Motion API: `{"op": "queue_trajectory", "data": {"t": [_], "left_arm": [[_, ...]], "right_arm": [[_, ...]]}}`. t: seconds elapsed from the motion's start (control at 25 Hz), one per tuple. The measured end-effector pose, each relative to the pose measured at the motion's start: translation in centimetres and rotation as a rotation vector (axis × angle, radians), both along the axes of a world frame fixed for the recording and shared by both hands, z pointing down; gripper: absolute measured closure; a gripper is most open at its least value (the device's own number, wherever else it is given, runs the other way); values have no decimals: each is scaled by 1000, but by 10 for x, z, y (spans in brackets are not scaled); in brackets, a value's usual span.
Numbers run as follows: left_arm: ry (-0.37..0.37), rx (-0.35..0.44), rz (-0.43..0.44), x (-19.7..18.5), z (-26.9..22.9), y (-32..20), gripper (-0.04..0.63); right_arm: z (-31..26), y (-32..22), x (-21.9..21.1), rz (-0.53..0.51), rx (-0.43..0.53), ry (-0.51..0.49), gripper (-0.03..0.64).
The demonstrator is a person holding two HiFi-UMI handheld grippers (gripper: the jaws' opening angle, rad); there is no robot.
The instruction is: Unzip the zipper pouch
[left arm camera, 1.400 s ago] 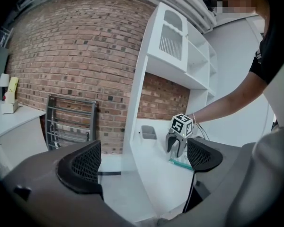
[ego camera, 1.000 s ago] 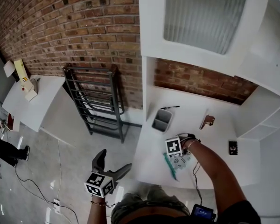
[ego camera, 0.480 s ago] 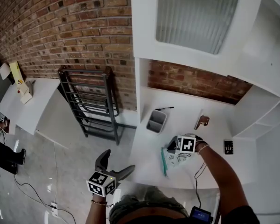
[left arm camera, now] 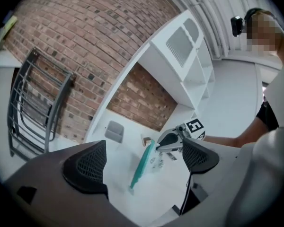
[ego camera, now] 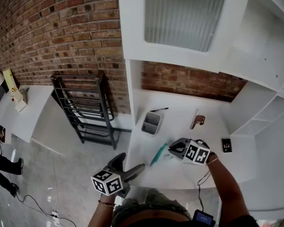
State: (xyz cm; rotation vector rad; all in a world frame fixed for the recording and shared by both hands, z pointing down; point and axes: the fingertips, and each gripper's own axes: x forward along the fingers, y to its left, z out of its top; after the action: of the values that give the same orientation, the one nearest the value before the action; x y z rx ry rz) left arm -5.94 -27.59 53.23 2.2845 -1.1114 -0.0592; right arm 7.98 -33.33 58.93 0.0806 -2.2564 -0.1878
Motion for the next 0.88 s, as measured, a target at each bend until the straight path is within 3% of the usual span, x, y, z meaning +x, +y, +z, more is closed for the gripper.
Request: {"op": "queue_trajectory", "data": {"t": [0.24, 0.4, 0.56, 0.72, 0.88], "left_arm": [[113, -41, 71, 33, -14, -2, 156], [272, -115, 96, 44, -21, -8, 246], [443, -184, 127, 53, -29, -10, 300], [517, -247, 127, 56, -32, -13, 439], [701, -346, 174, 66, -46, -12, 442]], "right_arm": [[-34, 15, -11, 8, 155, -77, 607], [-59, 23, -20, 14, 307, -109, 607], [-78, 37, -24, 14, 400, -127, 607], [-86, 51, -24, -10, 454, -101, 607], [-86, 60, -23, -42, 504, -62, 607]]}}
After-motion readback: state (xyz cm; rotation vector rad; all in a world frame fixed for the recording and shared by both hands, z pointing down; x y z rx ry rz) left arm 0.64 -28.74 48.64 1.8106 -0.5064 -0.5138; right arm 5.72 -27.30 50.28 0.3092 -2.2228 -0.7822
